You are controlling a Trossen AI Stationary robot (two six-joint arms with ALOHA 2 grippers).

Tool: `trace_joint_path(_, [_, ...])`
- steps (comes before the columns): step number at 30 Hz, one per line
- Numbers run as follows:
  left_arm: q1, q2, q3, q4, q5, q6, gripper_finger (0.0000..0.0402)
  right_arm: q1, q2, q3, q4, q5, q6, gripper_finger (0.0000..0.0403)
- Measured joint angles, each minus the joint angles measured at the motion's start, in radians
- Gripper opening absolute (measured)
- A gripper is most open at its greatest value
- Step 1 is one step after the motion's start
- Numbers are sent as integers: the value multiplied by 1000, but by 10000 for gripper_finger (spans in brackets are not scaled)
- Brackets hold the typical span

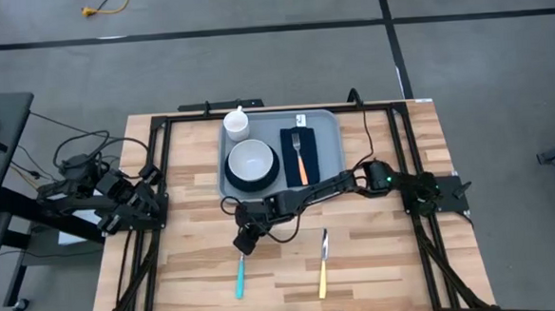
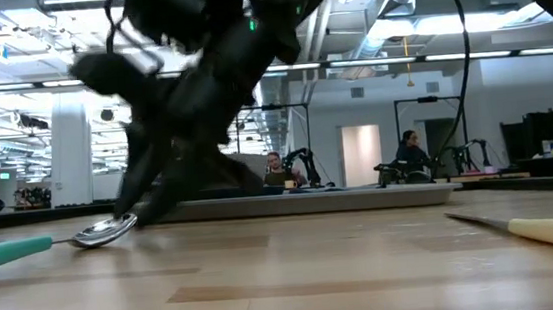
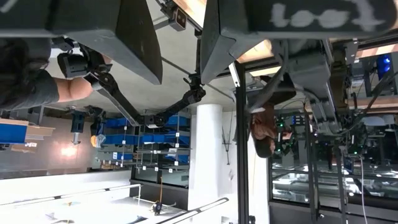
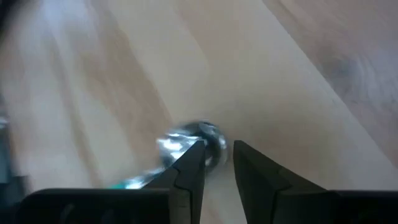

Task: Set up tray
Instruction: Put the blue spoon on the dark blue napkin to the left of the orange fork

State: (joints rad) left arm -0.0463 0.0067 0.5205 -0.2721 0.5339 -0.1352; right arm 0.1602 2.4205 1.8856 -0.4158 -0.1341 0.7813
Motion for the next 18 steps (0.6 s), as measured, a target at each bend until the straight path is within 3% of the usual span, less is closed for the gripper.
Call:
trace_joint_path(6, [0, 0, 0, 1, 1, 0, 98, -3, 55, 4, 32, -74, 29, 77])
trace_joint_path(18, [0, 0, 0, 0, 0, 0, 98, -14, 68, 1, 43, -86, 33, 44])
